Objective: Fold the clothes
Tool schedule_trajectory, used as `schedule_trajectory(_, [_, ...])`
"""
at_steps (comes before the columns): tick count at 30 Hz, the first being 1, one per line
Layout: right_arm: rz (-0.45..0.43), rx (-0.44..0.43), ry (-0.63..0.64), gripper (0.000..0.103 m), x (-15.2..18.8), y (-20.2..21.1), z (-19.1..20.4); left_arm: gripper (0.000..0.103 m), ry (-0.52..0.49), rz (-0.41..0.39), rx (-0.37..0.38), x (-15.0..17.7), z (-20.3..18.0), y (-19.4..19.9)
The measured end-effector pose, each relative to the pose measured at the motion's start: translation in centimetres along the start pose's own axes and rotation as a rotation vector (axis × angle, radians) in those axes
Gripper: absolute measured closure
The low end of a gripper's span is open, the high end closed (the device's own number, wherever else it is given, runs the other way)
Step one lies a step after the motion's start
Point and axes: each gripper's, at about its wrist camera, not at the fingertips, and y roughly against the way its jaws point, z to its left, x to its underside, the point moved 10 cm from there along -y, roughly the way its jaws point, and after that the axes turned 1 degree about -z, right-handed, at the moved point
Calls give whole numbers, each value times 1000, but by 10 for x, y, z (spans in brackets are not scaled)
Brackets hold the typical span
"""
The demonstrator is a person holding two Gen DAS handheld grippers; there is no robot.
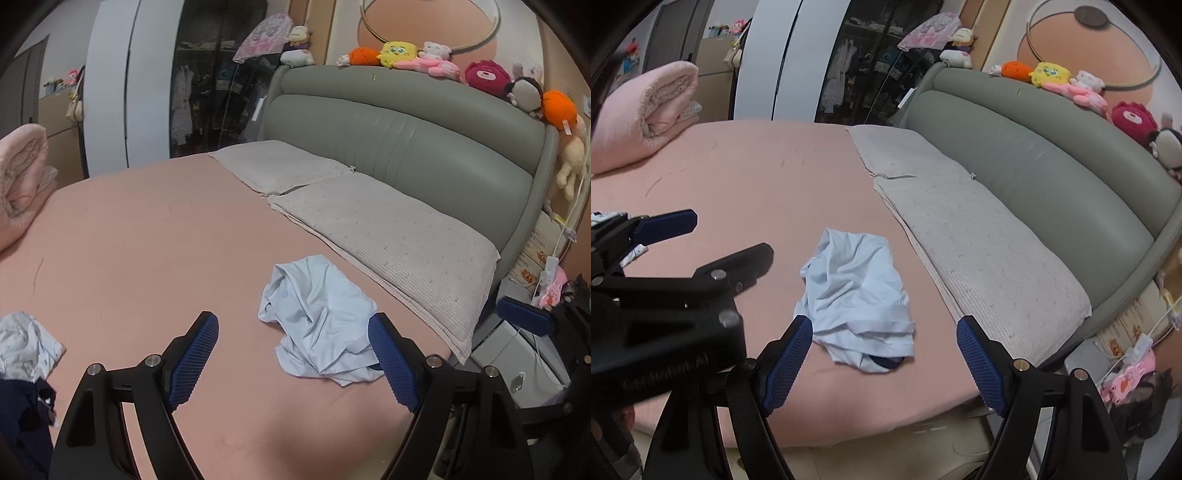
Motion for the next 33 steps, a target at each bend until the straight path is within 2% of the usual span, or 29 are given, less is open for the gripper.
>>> schedule_trajectory(5, [-22,-26,-19,22,-1,12,-3,20,-28,-26,-80,0,3,5])
schedule_trajectory(12, [20,-121,-149,22,17,11,-14,20,16,6,-46,7,4,12])
schedule_trajectory(17, [74,-161,-224,22,33,4,-17,20,-6,55,-89,21,4,13])
schedule_trajectory(25, [116,-215,-273,22,37,19,-7,20,-43,128,-103,43,3,26])
schedule_trajectory(27, [109,-212,-267,22,36,24,-6,20,-62,127,-130,45,5,28])
schedule_trajectory(29, [105,-171,-252,22,36,28,-7,20,-77,133,-152,48,6,30])
schedule_trajectory(33, [90,-84,-202,22,33,38,-11,20,-97,157,-119,52,-2,35])
